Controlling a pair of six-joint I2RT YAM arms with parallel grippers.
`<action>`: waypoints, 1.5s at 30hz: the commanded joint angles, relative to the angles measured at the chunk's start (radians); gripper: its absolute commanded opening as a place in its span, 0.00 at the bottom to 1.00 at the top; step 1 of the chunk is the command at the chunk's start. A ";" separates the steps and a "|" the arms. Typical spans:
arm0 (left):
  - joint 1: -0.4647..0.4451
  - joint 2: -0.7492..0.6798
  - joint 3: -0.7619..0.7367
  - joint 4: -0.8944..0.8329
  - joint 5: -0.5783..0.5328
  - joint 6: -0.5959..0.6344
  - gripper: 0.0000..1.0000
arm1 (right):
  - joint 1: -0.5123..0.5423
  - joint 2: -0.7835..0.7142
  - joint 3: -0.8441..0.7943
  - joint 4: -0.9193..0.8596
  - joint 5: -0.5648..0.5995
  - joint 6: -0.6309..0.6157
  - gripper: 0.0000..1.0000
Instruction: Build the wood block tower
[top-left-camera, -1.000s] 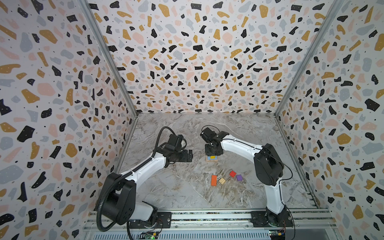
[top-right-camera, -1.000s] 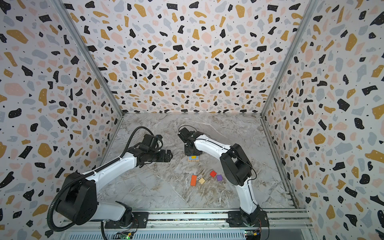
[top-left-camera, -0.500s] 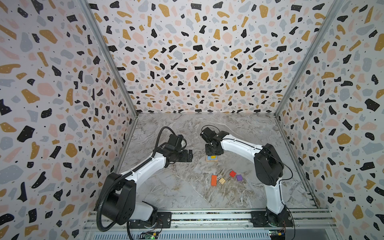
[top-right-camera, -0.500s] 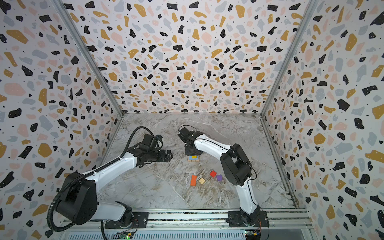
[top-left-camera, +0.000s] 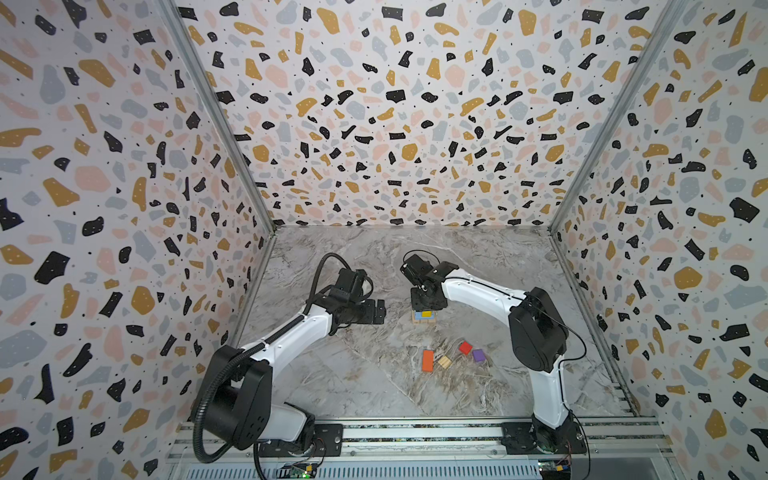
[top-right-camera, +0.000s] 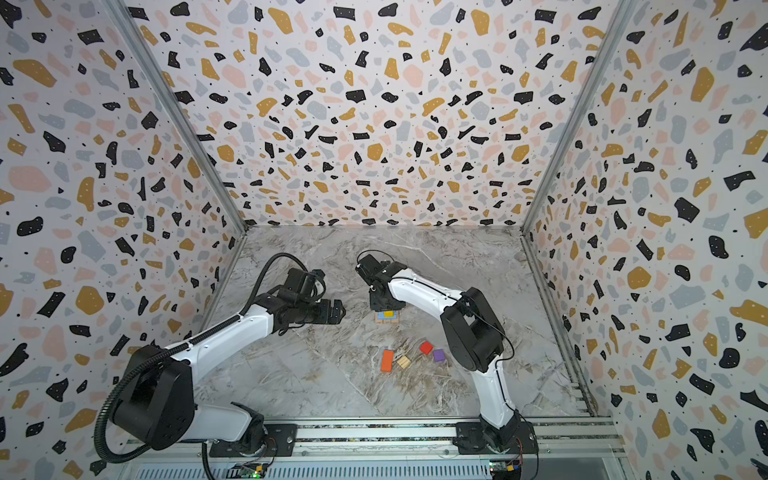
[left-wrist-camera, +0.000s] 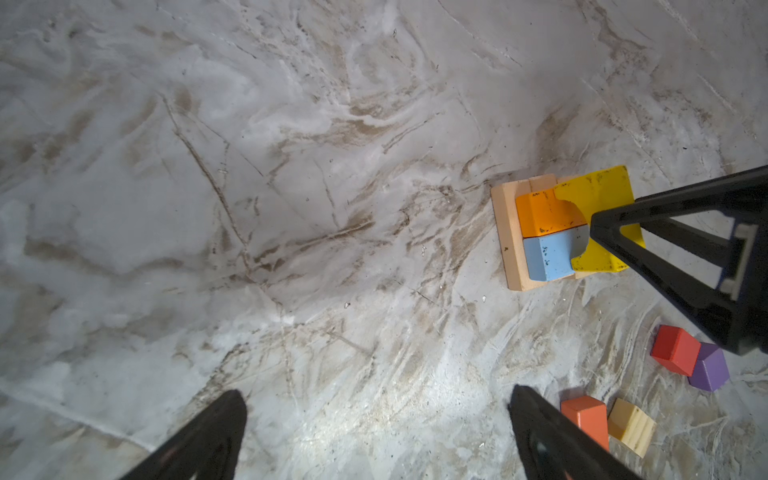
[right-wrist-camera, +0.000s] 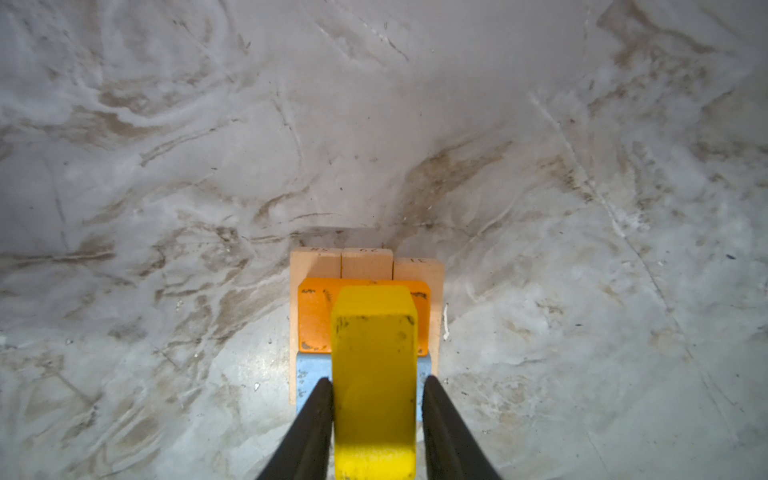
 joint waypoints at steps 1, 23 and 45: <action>0.007 0.001 -0.005 0.011 0.005 0.019 1.00 | 0.005 -0.089 0.037 -0.022 0.022 -0.017 0.39; 0.012 -0.047 -0.005 0.017 0.016 0.015 1.00 | -0.005 -0.195 0.026 -0.086 0.000 -0.119 0.99; 0.012 -0.125 -0.041 0.024 0.043 0.008 1.00 | -0.015 -0.024 0.091 -0.142 -0.047 -0.126 0.59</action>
